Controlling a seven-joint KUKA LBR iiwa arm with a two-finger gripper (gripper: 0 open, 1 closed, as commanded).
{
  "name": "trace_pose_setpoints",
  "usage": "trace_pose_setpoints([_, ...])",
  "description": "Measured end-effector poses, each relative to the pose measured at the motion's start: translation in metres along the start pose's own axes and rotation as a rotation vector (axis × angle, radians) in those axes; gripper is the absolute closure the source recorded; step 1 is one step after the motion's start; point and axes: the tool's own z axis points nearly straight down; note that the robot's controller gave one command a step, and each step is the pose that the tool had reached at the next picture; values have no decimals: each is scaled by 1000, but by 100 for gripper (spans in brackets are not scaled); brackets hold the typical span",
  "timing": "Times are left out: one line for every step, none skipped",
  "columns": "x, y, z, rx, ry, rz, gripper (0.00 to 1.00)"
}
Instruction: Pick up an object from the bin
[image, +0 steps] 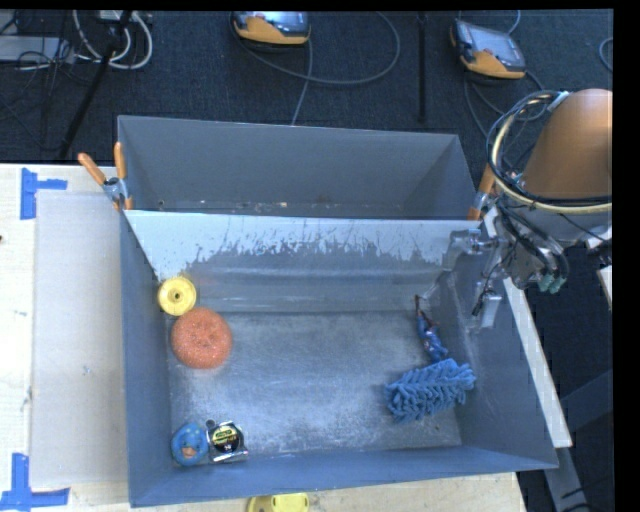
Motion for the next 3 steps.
trace_pose_setpoints([-1, 1, -5, 1, -8, -2, 0])
trace_pose_setpoints([21, -2, 44, 2, -11, -75, 0])
trace_pose_setpoints([50, -11, 92, 0, -8, -42, 0])
